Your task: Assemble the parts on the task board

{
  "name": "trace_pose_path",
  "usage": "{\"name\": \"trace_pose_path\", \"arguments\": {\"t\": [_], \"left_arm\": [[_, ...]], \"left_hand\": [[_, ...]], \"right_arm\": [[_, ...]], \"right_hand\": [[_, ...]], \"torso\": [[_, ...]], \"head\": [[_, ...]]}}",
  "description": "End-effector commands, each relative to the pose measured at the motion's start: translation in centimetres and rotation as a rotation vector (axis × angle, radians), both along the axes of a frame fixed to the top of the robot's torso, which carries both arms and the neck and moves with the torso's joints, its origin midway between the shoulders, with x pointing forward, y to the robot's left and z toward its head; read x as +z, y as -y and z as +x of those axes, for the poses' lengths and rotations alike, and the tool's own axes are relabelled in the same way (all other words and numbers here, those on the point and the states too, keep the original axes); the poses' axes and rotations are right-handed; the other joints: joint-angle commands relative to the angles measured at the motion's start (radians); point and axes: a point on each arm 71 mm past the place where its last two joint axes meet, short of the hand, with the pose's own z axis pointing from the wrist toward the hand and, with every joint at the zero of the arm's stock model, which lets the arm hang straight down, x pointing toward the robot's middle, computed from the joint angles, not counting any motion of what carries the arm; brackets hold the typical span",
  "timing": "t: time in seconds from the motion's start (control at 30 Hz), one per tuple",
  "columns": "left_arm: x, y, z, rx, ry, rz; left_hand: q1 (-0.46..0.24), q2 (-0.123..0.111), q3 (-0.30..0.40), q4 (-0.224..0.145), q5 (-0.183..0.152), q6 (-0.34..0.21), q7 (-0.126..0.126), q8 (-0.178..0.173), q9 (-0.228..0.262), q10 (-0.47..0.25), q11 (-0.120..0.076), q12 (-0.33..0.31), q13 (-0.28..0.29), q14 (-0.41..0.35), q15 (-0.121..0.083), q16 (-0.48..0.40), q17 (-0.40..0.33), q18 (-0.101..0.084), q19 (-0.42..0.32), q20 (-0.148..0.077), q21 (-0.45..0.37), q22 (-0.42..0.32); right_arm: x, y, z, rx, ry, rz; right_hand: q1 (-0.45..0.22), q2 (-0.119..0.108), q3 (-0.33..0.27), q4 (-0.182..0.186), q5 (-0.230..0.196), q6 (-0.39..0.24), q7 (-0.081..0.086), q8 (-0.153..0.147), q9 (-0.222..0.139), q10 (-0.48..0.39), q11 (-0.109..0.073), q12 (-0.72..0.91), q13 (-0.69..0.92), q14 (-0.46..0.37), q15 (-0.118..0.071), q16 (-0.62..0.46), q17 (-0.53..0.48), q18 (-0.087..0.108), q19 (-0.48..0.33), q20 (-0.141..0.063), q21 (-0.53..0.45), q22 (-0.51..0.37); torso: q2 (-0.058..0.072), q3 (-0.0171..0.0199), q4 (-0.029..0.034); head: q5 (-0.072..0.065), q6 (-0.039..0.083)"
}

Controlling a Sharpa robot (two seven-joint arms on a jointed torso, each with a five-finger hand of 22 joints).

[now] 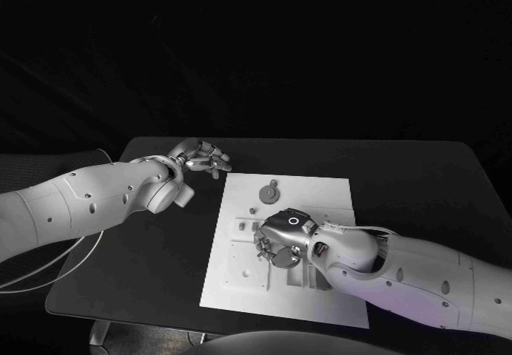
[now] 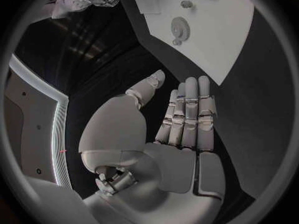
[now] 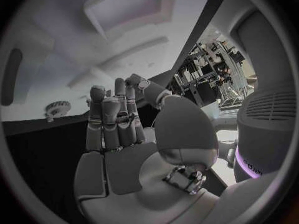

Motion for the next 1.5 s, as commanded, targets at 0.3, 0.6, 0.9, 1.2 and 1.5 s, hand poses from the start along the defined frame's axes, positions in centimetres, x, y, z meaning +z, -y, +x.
{"name": "trace_pose_path", "arguments": {"t": [0.3, 0.6, 0.9, 1.2, 1.5], "left_arm": [[0.1, -1.0, -0.6, -0.002, -0.024, -0.015], [-0.1, -1.0, -1.3, -0.029, -0.066, -0.068], [-1.1, 0.5, -2.6, -0.133, -0.207, -0.208], [-2.3, 2.4, -4.5, -0.231, -0.424, -0.413], [-2.8, 3.9, -5.5, -0.289, -0.519, -0.494]], "left_hand": [[0.004, 0.013, -0.005, 0.004, -0.004, 0.007, 0.004, 0.003, 0.002, -0.003, -0.005, 0.002, 0.000, 0.012, -0.003, -0.004, 0.005, 0.019, 0.010, -0.002, -0.005, 0.003], [0.004, 0.014, -0.005, 0.004, -0.004, 0.009, 0.003, 0.004, 0.003, -0.001, -0.005, 0.002, 0.000, 0.014, -0.004, -0.004, 0.007, 0.020, 0.012, -0.002, -0.004, 0.004], [0.000, 0.025, -0.010, 0.002, -0.010, -0.001, 0.006, -0.001, 0.000, -0.003, -0.005, 0.000, -0.003, 0.017, -0.004, -0.007, 0.013, 0.019, 0.013, -0.002, -0.008, 0.004], [-0.028, 0.040, -0.039, 0.002, -0.049, -0.018, 0.005, -0.008, -0.001, -0.022, 0.002, -0.002, -0.017, 0.013, 0.001, -0.016, 0.023, 0.021, 0.012, 0.002, -0.018, 0.004], [-0.040, 0.057, -0.058, -0.003, -0.049, -0.042, -0.006, -0.014, 0.000, -0.058, 0.006, -0.006, -0.040, 0.006, 0.006, -0.026, 0.031, 0.024, 0.008, 0.008, -0.031, 0.002]], "right_arm": [[1.5, 1.6, 1.3, -0.087, -0.013, 0.118], [3.7, 2.8, 2.6, -0.143, 0.006, 0.194], [5.2, 4.6, 4.2, -0.231, -0.007, 0.325], [5.7, 5.6, 5.1, -0.277, 0.009, 0.408], [6.4, 6.1, 5.9, -0.340, -0.058, 0.544]], "right_hand": [[0.000, 0.006, 0.004, 0.002, 0.004, 0.008, 0.000, 0.005, 0.001, 0.006, 0.000, 0.003, 0.002, 0.000, -0.008, 0.005, 0.001, 0.012, 0.004, -0.007, 0.004, 0.020], [0.000, 0.006, 0.004, 0.002, 0.004, 0.007, 0.000, 0.005, 0.002, 0.006, 0.000, 0.003, 0.002, 0.001, -0.008, 0.005, 0.001, 0.012, 0.005, -0.007, 0.005, 0.020], [0.000, 0.006, 0.004, 0.002, 0.004, 0.008, 0.000, 0.005, 0.002, 0.006, 0.000, 0.002, 0.002, 0.002, -0.008, 0.006, 0.002, 0.012, 0.006, -0.008, 0.005, 0.020], [0.000, 0.006, 0.005, 0.001, 0.005, 0.008, 0.000, 0.005, 0.002, 0.006, -0.001, 0.002, 0.002, 0.002, -0.008, 0.005, 0.002, 0.012, 0.006, -0.008, 0.005, 0.019], [0.001, 0.007, 0.005, 0.002, 0.005, 0.007, 0.000, 0.004, 0.003, 0.005, -0.001, 0.001, 0.002, 0.002, -0.009, 0.006, 0.002, 0.012, 0.008, -0.008, 0.006, 0.019]], "torso": [[0.000, 0.0010, -0.0005], [0.000, 0.0018, -0.0019], [0.000, 0.0021, -0.0009], [0.000, 0.0022, -0.0002], [0.000, 0.0020, 0.0001]], "head": [[-0.005, 0.014], [-0.018, 0.039], [-0.030, 0.075], [-0.033, 0.096], [-0.031, 0.111]]}}
